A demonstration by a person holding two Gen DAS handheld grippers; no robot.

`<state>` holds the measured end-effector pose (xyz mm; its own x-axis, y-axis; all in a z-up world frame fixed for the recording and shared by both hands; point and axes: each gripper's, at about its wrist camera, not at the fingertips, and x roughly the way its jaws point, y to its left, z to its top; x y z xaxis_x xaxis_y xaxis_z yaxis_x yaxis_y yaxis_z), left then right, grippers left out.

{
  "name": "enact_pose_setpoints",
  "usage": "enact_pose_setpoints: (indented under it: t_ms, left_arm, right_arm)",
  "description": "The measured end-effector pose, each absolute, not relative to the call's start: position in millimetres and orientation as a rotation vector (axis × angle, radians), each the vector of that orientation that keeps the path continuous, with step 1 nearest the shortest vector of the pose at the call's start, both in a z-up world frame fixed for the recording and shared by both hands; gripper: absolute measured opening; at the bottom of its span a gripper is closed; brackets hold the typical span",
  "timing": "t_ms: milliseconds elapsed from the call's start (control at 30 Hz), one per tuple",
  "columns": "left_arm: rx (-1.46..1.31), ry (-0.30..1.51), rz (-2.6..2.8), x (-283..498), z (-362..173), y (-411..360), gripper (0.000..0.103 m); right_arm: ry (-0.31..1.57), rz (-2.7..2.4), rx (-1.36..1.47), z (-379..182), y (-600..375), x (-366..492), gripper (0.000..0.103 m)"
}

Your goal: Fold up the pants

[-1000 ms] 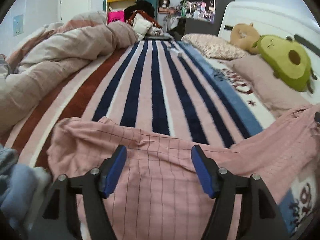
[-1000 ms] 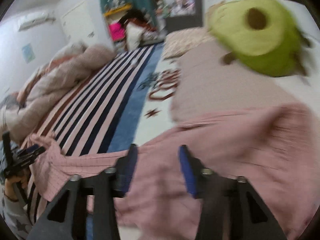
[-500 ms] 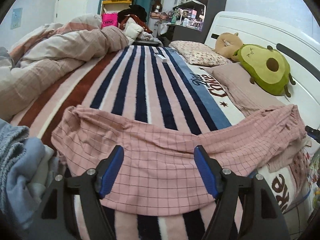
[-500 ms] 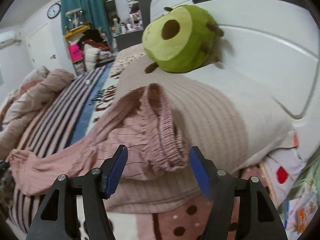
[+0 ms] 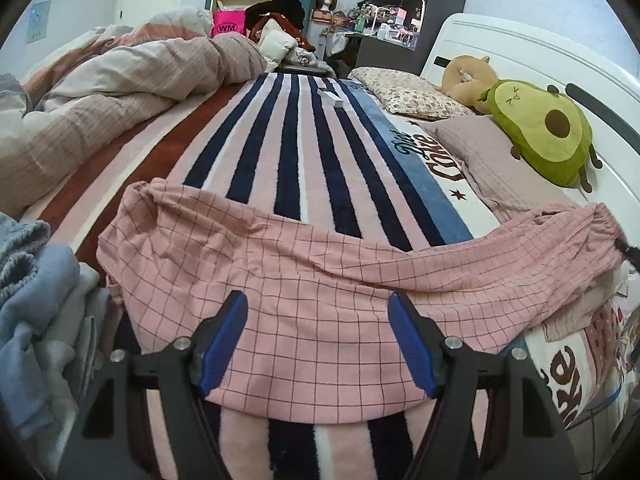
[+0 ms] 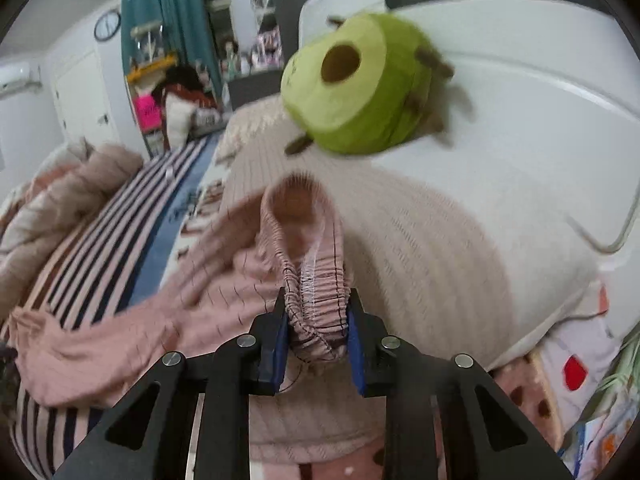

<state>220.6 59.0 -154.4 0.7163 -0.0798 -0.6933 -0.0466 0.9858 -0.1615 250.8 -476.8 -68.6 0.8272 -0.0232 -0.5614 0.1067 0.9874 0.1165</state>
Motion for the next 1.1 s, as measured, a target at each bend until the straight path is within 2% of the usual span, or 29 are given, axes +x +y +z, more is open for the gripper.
enact_pose_setpoints:
  t_ms: [267, 367, 467, 500, 567, 700, 867, 1100]
  left_arm:
    - [-0.176, 0.774, -0.019, 216.1, -153.2, 62.1, 0.069]
    - [-0.177, 0.779, -0.027, 216.2, -155.0, 61.6, 0.069]
    - [-0.172, 0.792, -0.030, 218.8, -158.3, 60.8, 0.069]
    - [-0.167, 0.795, -0.031, 220.1, -158.6, 60.5, 0.069]
    - [-0.159, 0.799, -0.029, 221.3, -159.6, 60.3, 0.069]
    - [-0.176, 0.807, -0.039, 223.2, -162.9, 60.0, 0.069]
    - [-0.160, 0.819, -0.055, 226.3, -166.7, 53.2, 0.070]
    - [-0.096, 0.812, -0.101, 254.0, -169.2, 43.5, 0.070]
  right_arm:
    - [0.552, -0.115, 0.153, -33.5, -496.6, 227.1, 0.019]
    - [0.634, -0.115, 0.183, -46.3, -504.7, 236.0, 0.021]
    - [0.689, -0.108, 0.170, -60.3, -503.5, 236.9, 0.032]
    - [0.684, -0.114, 0.173, -59.5, -503.9, 233.6, 0.045]
    - [0.653, -0.130, 0.171, -53.7, -504.4, 227.5, 0.059]
    - [0.685, -0.137, 0.176, -55.8, -505.8, 220.6, 0.073]
    - [0.655, -0.045, 0.078, -57.8, -480.4, 224.1, 0.073]
    - [0.687, 0.096, -0.119, -54.8, -421.8, 280.8, 0.073]
